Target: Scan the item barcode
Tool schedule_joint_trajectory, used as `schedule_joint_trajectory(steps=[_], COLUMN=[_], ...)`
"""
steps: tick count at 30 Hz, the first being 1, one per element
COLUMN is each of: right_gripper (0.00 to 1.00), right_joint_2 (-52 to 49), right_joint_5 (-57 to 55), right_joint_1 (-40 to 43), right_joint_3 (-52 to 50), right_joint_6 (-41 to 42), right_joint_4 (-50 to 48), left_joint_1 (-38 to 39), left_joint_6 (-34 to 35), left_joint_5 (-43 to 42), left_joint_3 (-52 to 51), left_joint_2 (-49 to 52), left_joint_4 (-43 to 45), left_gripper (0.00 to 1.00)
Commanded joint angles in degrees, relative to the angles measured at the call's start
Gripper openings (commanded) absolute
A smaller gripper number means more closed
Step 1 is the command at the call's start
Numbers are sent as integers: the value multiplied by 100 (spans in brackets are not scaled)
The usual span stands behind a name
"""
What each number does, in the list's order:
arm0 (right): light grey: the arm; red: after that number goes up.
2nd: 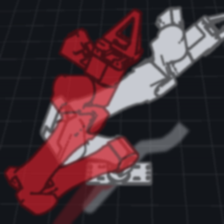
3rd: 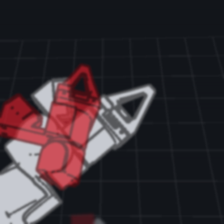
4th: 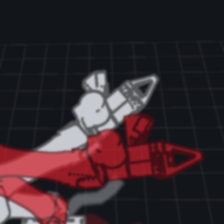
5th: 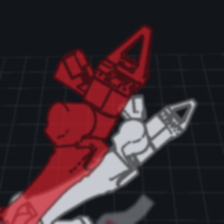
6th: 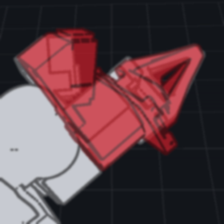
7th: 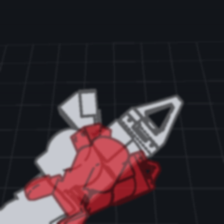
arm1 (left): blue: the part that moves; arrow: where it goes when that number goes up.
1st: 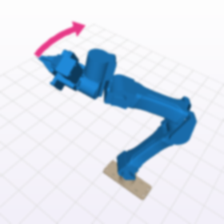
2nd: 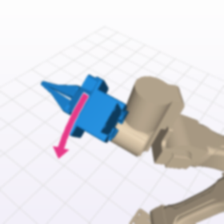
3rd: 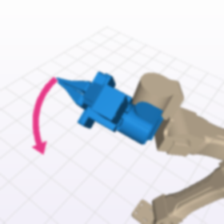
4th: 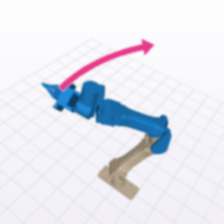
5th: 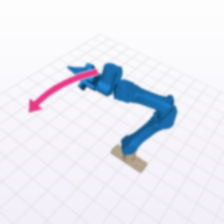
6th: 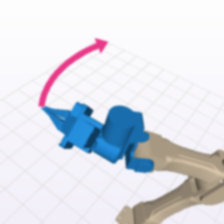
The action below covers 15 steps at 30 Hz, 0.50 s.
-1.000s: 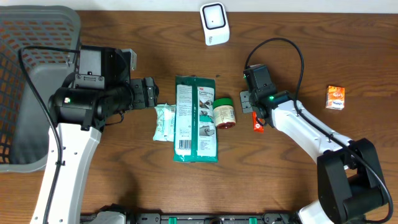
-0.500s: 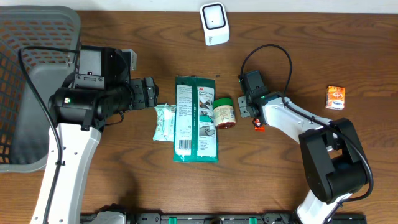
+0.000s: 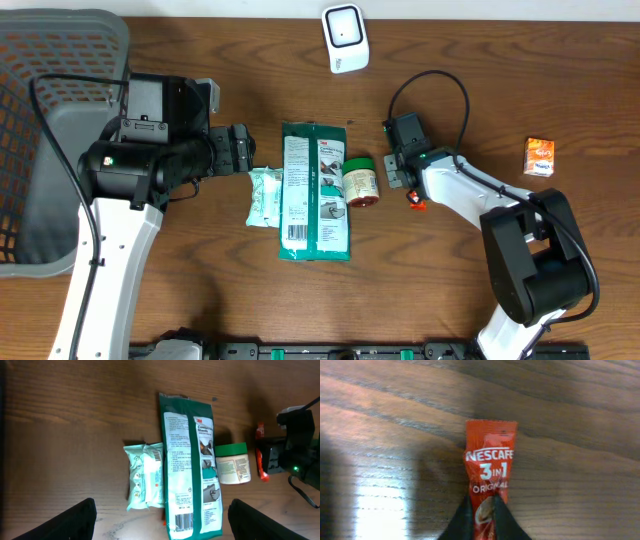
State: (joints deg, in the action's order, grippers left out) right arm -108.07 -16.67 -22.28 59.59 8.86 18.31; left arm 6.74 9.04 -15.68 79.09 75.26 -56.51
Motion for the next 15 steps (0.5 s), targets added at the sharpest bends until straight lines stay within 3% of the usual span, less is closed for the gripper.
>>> schedule_joint_trajectory(steps=[1,7,15], right_gripper=[1,1,1], right_joint_2=[-249,450,1648], right_joint_5=[216,994,3488], right_joint_1=[22,111,1147], right_joint_3=[-39,96,125], right_joint_6=[28,31,330], right_joint_4=[72,326,916], left_joint_1=[-9,-9,-9], left_joint_6=[9,7,7], left_joint_5=[57,57,57], left_joint_3=[74,74,74], left_joint_2=[-4,-4,-4], left_joint_4=[-4,-4,-4], left_gripper=[84,84,84])
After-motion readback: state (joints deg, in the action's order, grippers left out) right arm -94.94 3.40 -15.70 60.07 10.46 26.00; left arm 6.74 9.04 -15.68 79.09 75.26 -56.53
